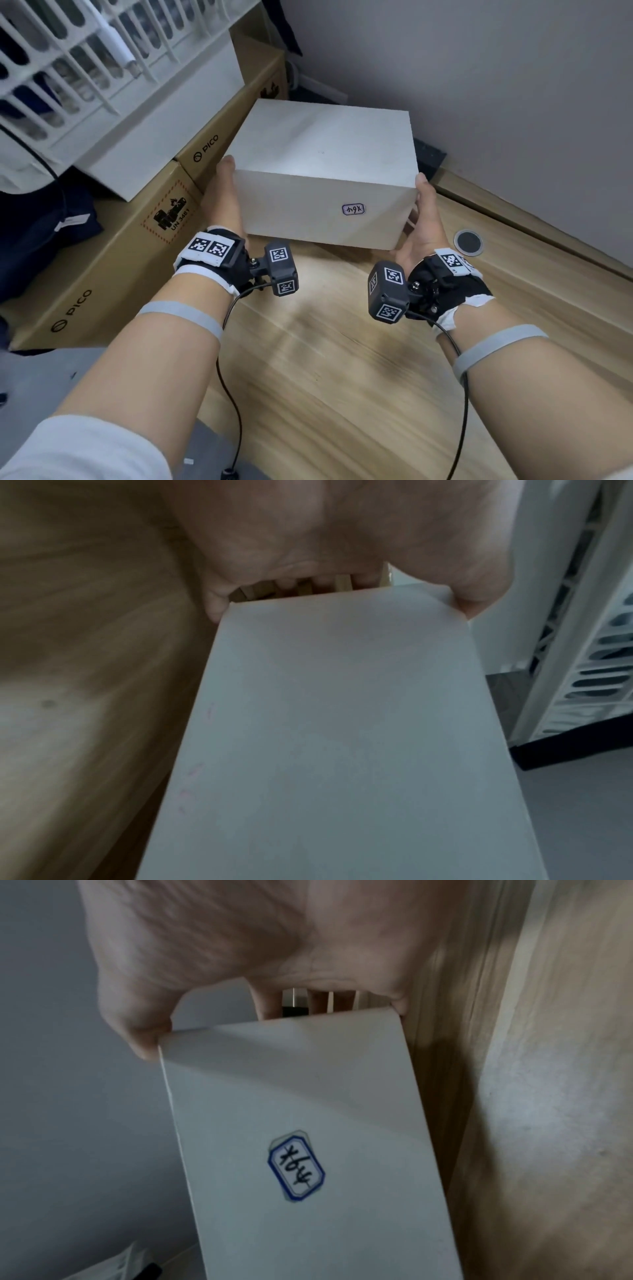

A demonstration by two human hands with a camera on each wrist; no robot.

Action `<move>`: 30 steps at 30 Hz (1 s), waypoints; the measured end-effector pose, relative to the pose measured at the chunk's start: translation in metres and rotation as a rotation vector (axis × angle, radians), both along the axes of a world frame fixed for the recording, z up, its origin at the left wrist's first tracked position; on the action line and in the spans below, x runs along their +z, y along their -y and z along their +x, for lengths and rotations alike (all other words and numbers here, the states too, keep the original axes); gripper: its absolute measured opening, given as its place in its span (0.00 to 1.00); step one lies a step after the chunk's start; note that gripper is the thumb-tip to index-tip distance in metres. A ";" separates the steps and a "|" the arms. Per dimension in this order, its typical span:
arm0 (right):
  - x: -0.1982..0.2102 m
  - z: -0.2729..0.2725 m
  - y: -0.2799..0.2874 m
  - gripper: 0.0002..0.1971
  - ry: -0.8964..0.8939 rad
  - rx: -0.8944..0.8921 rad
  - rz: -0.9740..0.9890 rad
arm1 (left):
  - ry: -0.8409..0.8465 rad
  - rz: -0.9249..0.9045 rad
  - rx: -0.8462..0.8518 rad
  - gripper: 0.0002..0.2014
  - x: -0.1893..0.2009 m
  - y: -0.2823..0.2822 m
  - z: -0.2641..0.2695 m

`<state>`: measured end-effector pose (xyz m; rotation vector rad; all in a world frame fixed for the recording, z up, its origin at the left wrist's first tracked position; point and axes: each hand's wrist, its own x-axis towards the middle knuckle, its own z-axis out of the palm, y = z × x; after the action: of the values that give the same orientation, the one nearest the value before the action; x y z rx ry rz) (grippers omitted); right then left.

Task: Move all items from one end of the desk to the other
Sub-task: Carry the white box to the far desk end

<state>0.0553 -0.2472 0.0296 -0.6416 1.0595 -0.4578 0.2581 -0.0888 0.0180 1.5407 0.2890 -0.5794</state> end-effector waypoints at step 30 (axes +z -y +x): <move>0.122 -0.543 -0.026 0.15 0.017 -0.445 -0.105 | 0.032 -0.198 -0.393 0.19 0.116 0.046 -0.506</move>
<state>-0.4878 -0.2211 0.1514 -0.4906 1.1700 -0.9084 -0.2476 -0.1345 0.1342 1.4188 -0.0990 -0.8633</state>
